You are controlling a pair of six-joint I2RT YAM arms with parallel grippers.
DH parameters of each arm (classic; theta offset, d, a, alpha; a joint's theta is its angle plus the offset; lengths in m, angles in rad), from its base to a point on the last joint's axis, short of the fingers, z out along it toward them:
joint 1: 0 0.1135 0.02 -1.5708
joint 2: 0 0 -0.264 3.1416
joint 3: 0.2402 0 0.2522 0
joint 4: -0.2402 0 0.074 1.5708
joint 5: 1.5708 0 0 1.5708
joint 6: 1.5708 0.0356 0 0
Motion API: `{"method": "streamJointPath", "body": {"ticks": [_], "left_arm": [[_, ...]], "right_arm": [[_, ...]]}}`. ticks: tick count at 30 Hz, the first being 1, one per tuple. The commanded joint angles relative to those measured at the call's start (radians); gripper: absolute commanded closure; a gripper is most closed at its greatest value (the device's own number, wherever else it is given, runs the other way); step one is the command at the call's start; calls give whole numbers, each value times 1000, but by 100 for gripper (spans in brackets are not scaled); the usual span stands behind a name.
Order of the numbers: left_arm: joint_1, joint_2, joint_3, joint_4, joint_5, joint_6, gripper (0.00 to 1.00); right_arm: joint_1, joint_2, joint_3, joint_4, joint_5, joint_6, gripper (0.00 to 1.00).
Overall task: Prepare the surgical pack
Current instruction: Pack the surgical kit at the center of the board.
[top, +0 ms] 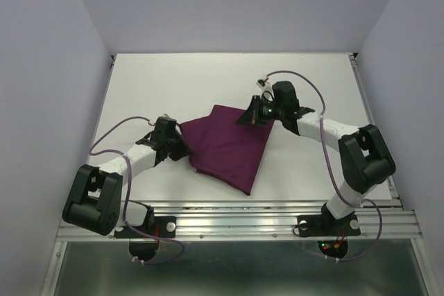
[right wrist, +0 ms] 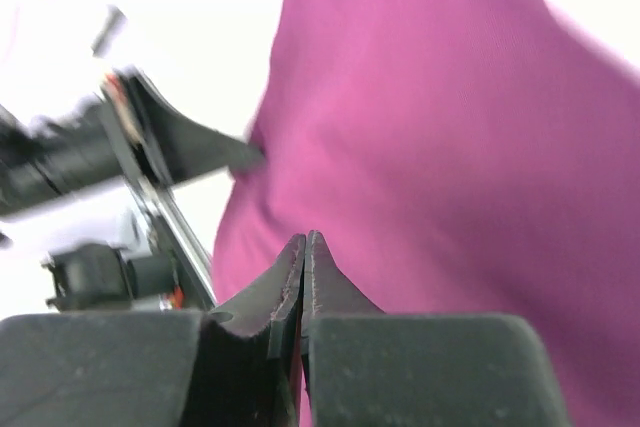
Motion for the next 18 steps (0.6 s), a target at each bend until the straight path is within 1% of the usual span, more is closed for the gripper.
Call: {"method": "streamJointPath", "body": {"ticks": [1,2,6,10,13,16,18], "left_arm": [[2,-24,0,-18,-28,13,100],[2,-27,-1,-18,-28,12,100],[2,-47,2,-34,-31,10,100],[2,-65,5,-54,-40,10,100],[2,-84,2,-61,-43,7,100],[2,-91,0,-64,-42,6,100],[2,-94,-4,-66,-39,6,100]], "right_arm": [[14,122,183,21,-44,-6,99],[14,150,250,21,-39,-1,99],[14,292,371,44,-36,52,99],[14,436,434,64,16,100,99],[14,525,441,64,83,126,99],[14,576,455,61,139,128,99],[14,572,481,35,133,126,99]]}}
